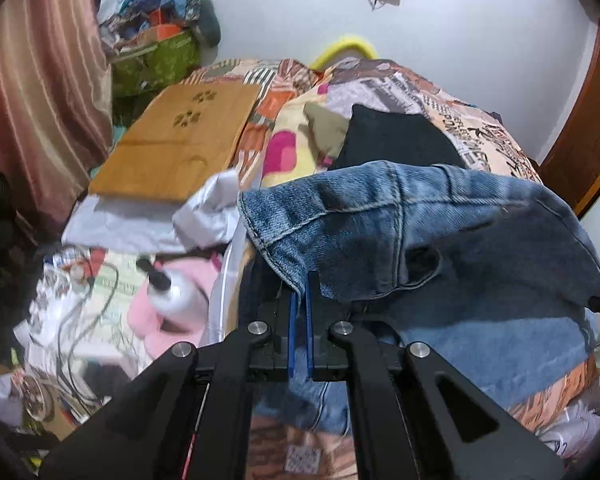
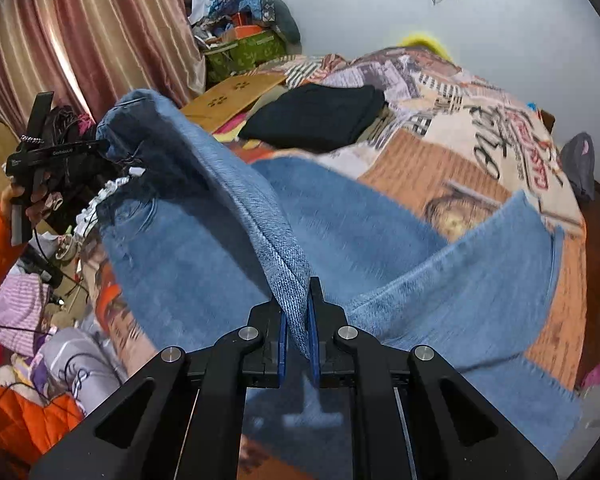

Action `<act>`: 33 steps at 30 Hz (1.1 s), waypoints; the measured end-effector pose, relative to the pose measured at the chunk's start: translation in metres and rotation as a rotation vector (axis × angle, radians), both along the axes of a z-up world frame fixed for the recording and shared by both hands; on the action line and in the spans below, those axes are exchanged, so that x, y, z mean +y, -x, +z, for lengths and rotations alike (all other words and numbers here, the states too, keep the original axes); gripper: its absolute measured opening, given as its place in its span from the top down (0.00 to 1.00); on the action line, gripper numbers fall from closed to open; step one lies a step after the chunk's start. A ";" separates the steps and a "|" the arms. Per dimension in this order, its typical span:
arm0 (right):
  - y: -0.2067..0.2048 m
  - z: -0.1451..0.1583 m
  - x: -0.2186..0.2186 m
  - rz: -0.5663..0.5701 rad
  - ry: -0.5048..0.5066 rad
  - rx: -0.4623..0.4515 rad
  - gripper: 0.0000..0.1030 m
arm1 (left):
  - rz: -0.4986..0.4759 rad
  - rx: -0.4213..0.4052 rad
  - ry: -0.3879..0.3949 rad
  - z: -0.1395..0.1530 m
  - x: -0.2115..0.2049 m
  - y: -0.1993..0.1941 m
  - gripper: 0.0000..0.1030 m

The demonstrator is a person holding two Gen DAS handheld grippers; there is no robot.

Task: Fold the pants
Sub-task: 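Lower the folded jeans onto the bed and open both tools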

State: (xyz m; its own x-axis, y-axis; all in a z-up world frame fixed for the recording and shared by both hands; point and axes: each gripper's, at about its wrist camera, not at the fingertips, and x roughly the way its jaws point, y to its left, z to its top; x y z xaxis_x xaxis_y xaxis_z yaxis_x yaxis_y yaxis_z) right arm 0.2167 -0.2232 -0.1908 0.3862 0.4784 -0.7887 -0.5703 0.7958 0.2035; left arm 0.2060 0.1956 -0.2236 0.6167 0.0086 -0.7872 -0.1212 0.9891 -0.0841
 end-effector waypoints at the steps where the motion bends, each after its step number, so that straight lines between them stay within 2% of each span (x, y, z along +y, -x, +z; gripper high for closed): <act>1: 0.004 -0.003 0.001 -0.002 0.003 0.005 0.92 | 0.007 0.010 0.006 -0.006 0.001 0.003 0.97; 10: 0.019 -0.025 0.001 -0.046 -0.006 0.040 0.92 | 0.054 0.118 0.013 -0.073 0.002 0.034 0.96; 15: 0.024 -0.023 0.004 -0.051 0.015 0.015 0.89 | 0.081 0.105 -0.015 -0.077 -0.003 0.048 0.94; 17: 0.024 -0.022 0.005 -0.050 0.031 0.010 0.89 | 0.103 0.105 -0.020 -0.072 -0.002 0.055 0.94; 20: 0.025 -0.017 0.002 -0.047 0.013 0.036 0.82 | 0.126 0.086 -0.020 -0.057 0.002 0.067 0.94; 26: 0.031 0.001 -0.013 -0.065 -0.005 0.016 0.71 | 0.146 -0.016 -0.041 -0.001 -0.004 0.072 0.93; 29: 0.031 0.012 -0.024 -0.092 -0.006 -0.019 0.66 | 0.128 -0.060 -0.053 0.024 -0.019 0.062 0.89; 33: 0.022 0.027 -0.046 -0.143 -0.020 -0.045 0.64 | 0.087 -0.099 -0.055 0.045 -0.045 0.038 0.75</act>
State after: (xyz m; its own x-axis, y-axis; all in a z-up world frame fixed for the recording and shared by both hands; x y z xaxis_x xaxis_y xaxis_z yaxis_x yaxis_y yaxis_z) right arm 0.1951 -0.2691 -0.1633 0.4860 0.4313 -0.7601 -0.4605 0.8656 0.1967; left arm 0.1675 0.1507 -0.1787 0.6862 0.1073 -0.7194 -0.2007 0.9786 -0.0455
